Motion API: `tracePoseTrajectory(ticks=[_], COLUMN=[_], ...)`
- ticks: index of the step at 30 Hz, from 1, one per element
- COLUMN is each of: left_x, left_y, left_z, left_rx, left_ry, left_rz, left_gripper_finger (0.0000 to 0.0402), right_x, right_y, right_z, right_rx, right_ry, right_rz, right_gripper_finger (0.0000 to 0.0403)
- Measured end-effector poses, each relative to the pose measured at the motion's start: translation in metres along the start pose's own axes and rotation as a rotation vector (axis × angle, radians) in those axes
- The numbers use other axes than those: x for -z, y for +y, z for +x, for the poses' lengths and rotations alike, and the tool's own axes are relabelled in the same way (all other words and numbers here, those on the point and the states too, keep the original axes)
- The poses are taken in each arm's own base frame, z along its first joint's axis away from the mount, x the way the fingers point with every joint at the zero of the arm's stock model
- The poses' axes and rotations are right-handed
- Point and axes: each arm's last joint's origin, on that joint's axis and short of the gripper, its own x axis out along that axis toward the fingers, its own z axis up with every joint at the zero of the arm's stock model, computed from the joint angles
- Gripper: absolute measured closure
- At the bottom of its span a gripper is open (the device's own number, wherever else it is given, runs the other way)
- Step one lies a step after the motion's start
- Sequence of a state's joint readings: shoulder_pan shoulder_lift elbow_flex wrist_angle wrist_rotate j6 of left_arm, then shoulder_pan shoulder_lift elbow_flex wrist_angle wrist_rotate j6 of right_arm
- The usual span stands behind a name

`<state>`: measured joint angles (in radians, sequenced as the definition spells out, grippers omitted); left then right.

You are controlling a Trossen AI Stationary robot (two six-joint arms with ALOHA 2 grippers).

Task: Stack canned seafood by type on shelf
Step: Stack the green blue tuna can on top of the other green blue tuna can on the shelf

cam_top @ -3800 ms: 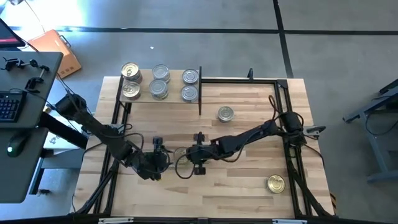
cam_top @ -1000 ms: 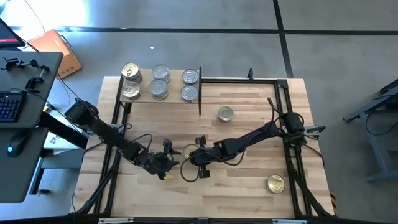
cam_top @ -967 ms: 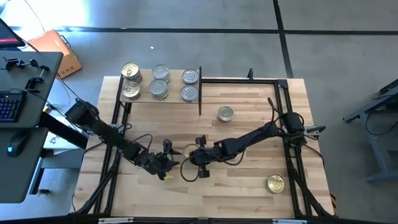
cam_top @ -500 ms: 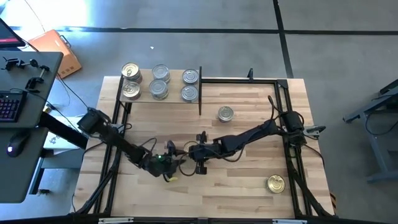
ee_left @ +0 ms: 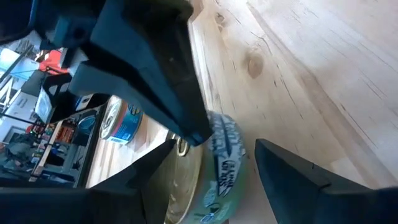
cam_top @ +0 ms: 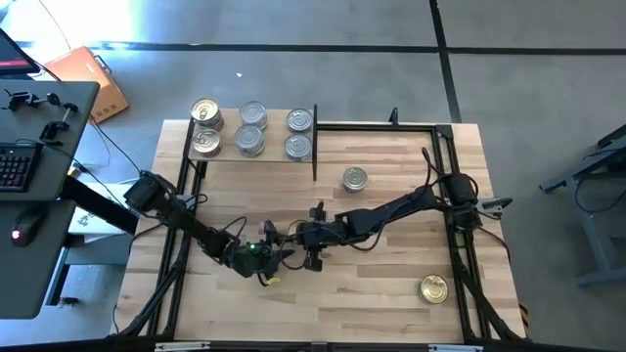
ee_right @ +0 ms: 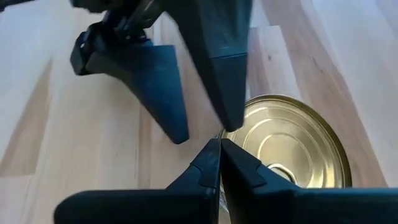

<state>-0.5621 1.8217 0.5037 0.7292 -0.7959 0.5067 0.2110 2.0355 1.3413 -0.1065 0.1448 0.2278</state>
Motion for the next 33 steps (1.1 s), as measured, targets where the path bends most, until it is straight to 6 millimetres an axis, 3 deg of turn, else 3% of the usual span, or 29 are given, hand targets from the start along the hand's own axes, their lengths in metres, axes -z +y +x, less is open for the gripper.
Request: tracePoseTrajectory(ticks=[10, 21, 24, 28, 33], left_x=[0.005, 0.007, 0.004, 0.004, 0.0], left_y=[0.003, 0.007, 0.006, 0.007, 0.004], left_z=[0.005, 0.009, 0.008, 0.007, 0.004], left_rx=[-0.013, -0.011, 0.024, 0.037, 0.067], left_ry=[0.038, 0.031, -0.004, -0.009, -0.039], left_rz=[0.007, -0.082, -0.133, -0.213, -0.228], left_gripper_finger=[0.0193, 0.0194, 0.0215, 0.0281, 0.0285], right_x=[-0.012, -0.013, -0.013, -0.012, -0.013], right_y=[0.0, 0.001, 0.002, 0.005, 0.009], right_z=[-0.015, -0.015, -0.015, -0.016, -0.019], right_rx=[-0.037, -0.061, -0.064, -0.067, -0.115], right_ry=[-0.048, -0.051, -0.049, -0.051, -0.051], right_rz=[0.013, 0.017, 0.001, -0.06, -0.162], right_gripper_finger=[0.0403, 0.0403, 0.0403, 0.0402, 0.0374])
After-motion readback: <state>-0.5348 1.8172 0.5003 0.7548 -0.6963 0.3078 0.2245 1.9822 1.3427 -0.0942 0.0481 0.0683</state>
